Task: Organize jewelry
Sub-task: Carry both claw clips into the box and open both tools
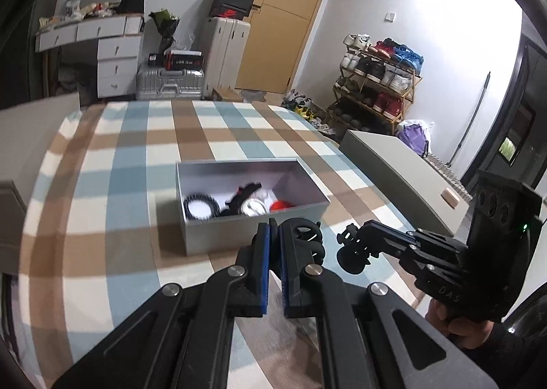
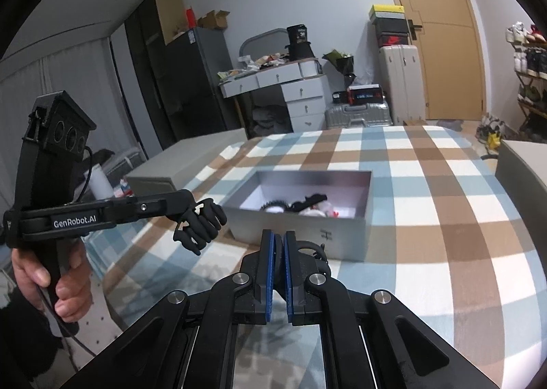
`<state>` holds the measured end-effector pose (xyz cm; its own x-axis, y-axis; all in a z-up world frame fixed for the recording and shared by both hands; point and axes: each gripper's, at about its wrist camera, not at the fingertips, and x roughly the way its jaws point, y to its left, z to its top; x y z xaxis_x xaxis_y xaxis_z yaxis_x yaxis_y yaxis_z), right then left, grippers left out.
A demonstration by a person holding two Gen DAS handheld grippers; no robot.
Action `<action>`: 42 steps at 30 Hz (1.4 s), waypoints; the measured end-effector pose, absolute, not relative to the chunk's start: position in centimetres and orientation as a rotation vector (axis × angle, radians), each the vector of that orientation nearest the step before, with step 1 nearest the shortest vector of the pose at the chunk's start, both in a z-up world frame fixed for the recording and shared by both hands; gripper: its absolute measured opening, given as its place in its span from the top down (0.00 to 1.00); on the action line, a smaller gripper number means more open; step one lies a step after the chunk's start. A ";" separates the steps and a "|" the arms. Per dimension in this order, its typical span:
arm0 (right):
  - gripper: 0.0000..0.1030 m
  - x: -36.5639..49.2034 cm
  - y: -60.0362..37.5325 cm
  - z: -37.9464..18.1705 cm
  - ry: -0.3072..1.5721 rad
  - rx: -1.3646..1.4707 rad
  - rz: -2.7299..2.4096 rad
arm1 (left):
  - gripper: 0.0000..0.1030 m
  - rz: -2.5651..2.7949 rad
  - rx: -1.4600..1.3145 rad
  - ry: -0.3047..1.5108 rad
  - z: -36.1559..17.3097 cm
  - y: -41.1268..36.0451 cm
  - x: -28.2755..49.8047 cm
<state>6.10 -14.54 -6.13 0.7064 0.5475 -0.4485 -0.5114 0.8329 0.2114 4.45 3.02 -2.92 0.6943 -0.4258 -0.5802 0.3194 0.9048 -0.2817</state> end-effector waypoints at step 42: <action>0.92 19.6 -11.5 -6.9 0.645 0.120 0.614 | 0.98 -0.393 -0.138 0.809 -5.2 2.5 14.6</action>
<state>19.55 -11.55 -6.93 0.6299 0.5705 -0.5270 -0.4983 0.8173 0.2892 14.65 2.54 -5.22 0.6224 -0.3929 -0.6769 0.2886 0.9192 -0.2680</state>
